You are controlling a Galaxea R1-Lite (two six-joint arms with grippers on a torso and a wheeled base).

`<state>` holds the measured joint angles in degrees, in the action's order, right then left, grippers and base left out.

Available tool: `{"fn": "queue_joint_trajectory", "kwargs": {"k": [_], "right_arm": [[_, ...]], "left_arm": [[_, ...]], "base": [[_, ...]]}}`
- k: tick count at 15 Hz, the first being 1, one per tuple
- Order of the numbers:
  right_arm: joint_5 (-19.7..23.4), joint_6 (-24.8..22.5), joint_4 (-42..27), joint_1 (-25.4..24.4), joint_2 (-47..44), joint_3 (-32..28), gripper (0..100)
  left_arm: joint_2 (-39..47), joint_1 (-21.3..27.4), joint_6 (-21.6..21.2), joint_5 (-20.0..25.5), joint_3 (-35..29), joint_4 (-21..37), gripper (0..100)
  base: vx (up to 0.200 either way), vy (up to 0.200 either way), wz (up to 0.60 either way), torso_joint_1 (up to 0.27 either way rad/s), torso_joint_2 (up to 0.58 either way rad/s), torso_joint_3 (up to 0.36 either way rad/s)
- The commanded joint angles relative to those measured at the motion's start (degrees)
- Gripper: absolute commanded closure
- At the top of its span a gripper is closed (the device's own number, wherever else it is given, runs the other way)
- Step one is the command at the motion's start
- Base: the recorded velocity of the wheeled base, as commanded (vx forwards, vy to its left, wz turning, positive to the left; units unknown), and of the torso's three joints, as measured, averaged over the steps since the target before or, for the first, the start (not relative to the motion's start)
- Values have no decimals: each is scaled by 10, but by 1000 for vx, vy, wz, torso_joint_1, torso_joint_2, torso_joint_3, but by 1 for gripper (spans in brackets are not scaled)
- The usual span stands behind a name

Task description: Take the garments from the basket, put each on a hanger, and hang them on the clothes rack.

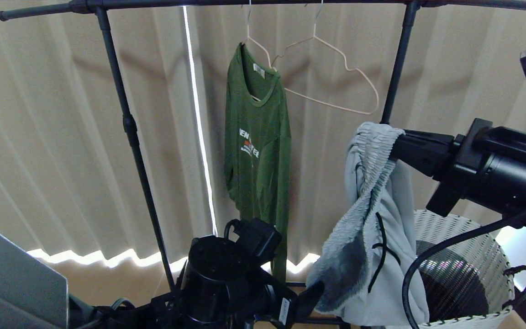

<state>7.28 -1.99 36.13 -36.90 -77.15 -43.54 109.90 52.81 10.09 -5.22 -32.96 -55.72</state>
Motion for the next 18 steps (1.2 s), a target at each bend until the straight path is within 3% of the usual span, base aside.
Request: {"fn": "queue_joint_trajectory", "kwargs": {"k": [1, 6, 13, 14, 18], "right_arm": [[0, 0, 1, 0, 6, 1, 100], [0, 1, 1, -11, 10, 1, 100], [0, 2, 0, -10, 31, -1, 100], [0, 2, 0, -9, 32, -1, 100], [0, 2, -1, -7, 31, 4, 100]], "left_arm": [[12, -2, 1, -1, -4, 0, 0], [17, 1, 1, -1, -24, -12, 0], [22, 0, -2, -2, 6, -11, 0], [21, 0, -3, -2, 11, -12, 100], [-47, 1, -31, 0, 79, -13, 100]], "base": [[0, 0, 0, 0, 0, 0], [0, 0, 0, 0, 0, 0], [0, 0, 0, 0, 0, 0], [0, 0, 0, 0, 0, 0], [0, 0, 0, 0, 0, 0]]}}
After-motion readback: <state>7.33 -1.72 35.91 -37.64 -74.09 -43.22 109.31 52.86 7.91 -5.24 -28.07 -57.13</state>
